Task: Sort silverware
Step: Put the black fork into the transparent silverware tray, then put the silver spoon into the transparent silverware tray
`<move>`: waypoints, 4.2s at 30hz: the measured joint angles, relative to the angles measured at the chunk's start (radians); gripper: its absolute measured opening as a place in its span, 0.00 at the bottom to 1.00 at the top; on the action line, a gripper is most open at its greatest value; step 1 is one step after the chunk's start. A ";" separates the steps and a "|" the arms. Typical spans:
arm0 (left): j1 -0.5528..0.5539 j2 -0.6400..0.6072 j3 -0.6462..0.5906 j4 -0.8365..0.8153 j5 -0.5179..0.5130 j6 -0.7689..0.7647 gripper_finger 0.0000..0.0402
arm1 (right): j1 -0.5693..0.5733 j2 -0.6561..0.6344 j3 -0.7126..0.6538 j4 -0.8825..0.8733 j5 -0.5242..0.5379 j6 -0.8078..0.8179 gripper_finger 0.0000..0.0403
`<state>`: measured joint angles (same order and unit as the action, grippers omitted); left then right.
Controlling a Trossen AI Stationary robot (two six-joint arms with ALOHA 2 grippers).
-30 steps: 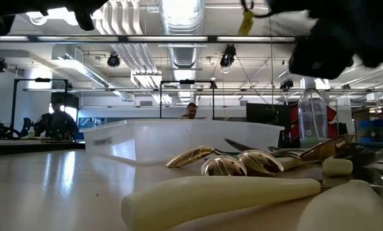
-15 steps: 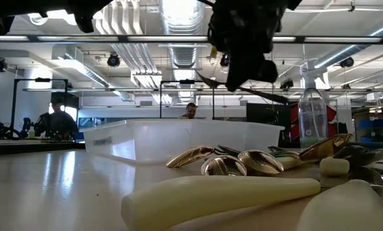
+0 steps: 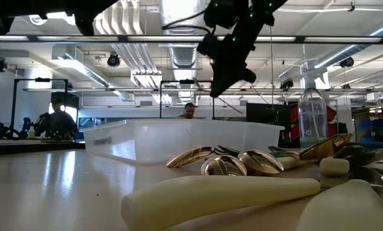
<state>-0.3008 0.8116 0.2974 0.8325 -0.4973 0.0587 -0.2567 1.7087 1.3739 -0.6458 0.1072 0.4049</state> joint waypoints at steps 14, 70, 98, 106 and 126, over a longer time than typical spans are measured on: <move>0.000 0.005 0.000 -0.026 0.003 -0.044 0.30 | -0.116 0.222 0.000 0.060 -0.001 0.033 0.00; -0.255 0.174 -0.004 -0.452 -0.192 -0.309 0.30 | 0.727 -0.051 -0.423 0.268 0.259 0.183 0.35; -0.366 0.246 0.128 -0.391 -0.283 -0.154 0.30 | 0.670 0.063 -0.528 0.508 0.207 0.172 0.02; -0.366 0.245 0.154 -0.423 -0.341 -0.148 0.30 | 0.672 -0.085 -0.495 0.459 0.162 0.109 0.01; -0.364 0.259 0.209 -0.397 -0.487 -0.148 0.30 | 0.296 -0.004 -0.306 0.570 0.128 -0.092 0.01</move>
<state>-0.6643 1.0704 0.5063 0.4358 -0.9844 -0.0896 0.0390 1.7047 1.0680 -0.0757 0.2347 0.3134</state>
